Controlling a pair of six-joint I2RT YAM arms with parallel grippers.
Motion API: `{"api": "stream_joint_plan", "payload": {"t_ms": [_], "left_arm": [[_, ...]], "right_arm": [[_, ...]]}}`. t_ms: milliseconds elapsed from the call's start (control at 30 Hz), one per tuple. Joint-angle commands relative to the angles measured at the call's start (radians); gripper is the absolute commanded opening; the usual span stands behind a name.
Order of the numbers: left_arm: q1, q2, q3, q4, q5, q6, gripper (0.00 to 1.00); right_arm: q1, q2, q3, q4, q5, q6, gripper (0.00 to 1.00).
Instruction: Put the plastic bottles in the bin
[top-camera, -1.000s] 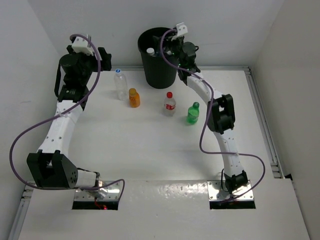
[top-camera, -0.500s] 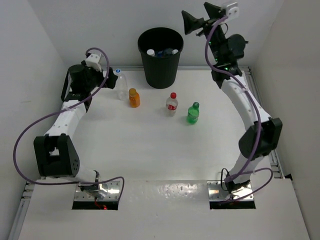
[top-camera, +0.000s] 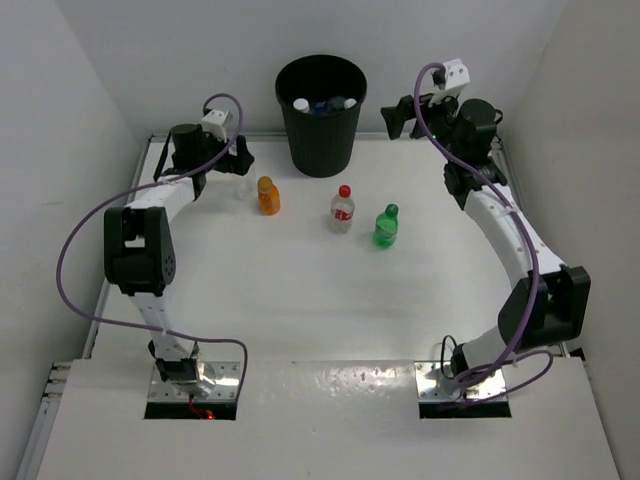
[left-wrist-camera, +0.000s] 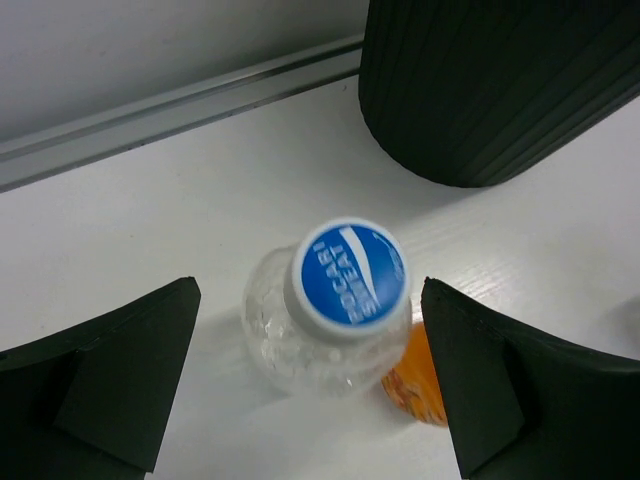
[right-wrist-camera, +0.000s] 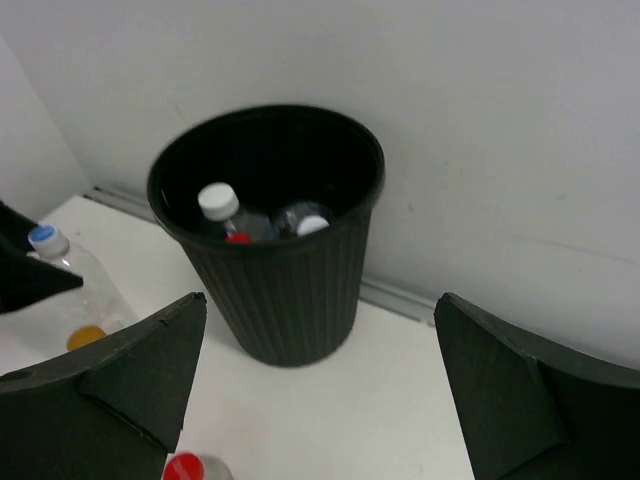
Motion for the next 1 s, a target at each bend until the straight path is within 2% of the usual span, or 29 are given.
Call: {"api": "stream_joint_plan", "payload": {"t_ms": [0, 33, 100, 133, 167, 200, 267, 300, 400, 467, 600, 767, 967], "left_arm": [[-0.017, 0.064, 0.074, 0.075, 0.020, 0.011, 1.00], [-0.017, 0.102, 0.097, 0.088, 0.020, 0.011, 0.98], [-0.017, 0.133, 0.148, 0.073, 0.020, 0.001, 0.87], [-0.017, 0.133, 0.157, 0.063, 0.020, 0.001, 0.79], [-0.017, 0.133, 0.157, 0.063, 0.020, -0.013, 0.66], [-0.006, 0.133, 0.157, 0.076, 0.052, -0.013, 0.61], [0.003, 0.098, 0.189, 0.076, 0.081, -0.038, 0.50], [0.003, 0.060, 0.208, 0.076, 0.081, -0.077, 0.41], [0.013, -0.011, 0.286, 0.130, 0.108, -0.204, 0.27], [-0.013, -0.062, 0.371, 0.191, 0.097, -0.251, 0.25], [-0.110, -0.025, 0.565, 0.240, 0.078, -0.285, 0.23], [-0.181, 0.120, 0.752, 0.263, 0.037, -0.308, 0.22], [-0.240, 0.312, 0.962, 0.302, 0.016, -0.283, 0.21]], "right_arm": [[-0.021, -0.089, -0.034, -0.063, 0.005, -0.044, 0.94], [-0.027, -0.101, -0.042, -0.069, 0.007, -0.050, 0.94], [-0.033, -0.121, -0.062, -0.095, 0.016, -0.067, 0.93], [-0.036, -0.129, -0.077, -0.113, 0.015, -0.073, 0.93], [-0.041, -0.143, -0.091, -0.123, 0.015, -0.085, 0.93], [-0.047, -0.155, -0.101, -0.144, 0.013, -0.088, 0.92], [-0.053, -0.184, -0.144, -0.184, 0.010, -0.097, 0.91], [-0.061, -0.208, -0.160, -0.195, 0.006, -0.107, 0.91], [-0.076, -0.273, -0.253, -0.258, -0.002, -0.119, 0.91], [-0.096, -0.310, -0.325, -0.285, -0.001, -0.125, 0.91], [-0.104, -0.380, -0.408, -0.353, -0.013, -0.120, 0.91], [-0.110, -0.434, -0.464, -0.414, -0.039, -0.117, 0.91], [-0.119, -0.494, -0.511, -0.443, -0.059, -0.154, 0.96]]}}
